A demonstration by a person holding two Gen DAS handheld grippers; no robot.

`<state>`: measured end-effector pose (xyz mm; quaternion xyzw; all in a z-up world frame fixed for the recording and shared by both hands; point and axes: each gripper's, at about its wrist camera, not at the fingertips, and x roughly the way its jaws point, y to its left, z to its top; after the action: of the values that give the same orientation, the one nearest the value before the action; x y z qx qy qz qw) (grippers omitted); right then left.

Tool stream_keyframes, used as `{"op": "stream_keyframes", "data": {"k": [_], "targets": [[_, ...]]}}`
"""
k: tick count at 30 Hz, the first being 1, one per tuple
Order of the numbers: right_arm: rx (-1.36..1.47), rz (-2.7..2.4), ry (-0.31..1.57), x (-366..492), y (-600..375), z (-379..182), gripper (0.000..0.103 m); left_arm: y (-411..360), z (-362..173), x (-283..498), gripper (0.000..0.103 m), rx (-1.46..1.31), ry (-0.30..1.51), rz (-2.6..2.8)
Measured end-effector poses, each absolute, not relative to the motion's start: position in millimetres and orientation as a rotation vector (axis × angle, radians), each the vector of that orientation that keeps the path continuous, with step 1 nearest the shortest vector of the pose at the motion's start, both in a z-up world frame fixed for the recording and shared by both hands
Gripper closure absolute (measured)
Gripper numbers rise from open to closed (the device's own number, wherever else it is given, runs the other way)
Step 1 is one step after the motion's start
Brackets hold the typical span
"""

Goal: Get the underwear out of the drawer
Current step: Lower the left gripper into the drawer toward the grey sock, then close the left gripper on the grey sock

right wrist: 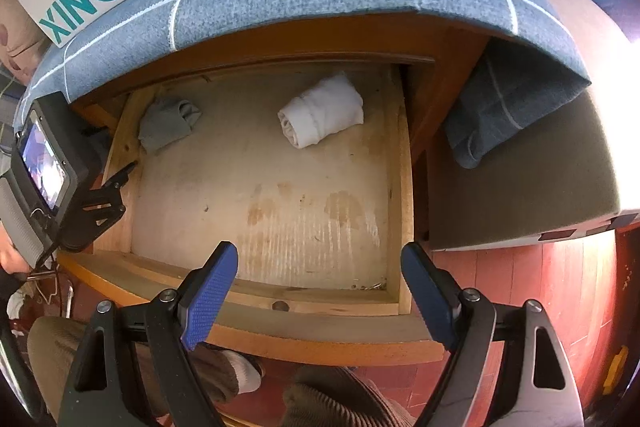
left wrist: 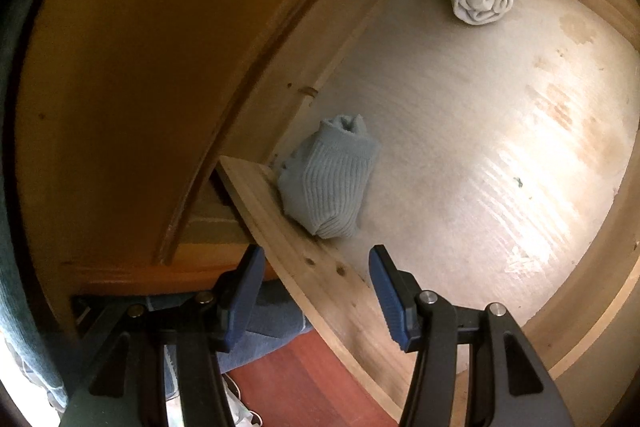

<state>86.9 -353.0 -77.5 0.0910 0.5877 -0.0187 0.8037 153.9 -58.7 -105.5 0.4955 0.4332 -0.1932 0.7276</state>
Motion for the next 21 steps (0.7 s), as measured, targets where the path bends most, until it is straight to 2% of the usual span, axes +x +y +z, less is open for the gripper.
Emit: {"op": "stream_keyframes", "data": {"k": [13, 21], "targets": [[0.208, -0.044, 1.261, 86, -355, -78, 0.022, -59, -121, 164, 0.047, 1.134, 0.928, -0.426], [0.224, -0.034, 1.266, 85, -356, -79, 0.022, -70, -136, 153, 0.047, 1.236, 0.807, -0.408]]}}
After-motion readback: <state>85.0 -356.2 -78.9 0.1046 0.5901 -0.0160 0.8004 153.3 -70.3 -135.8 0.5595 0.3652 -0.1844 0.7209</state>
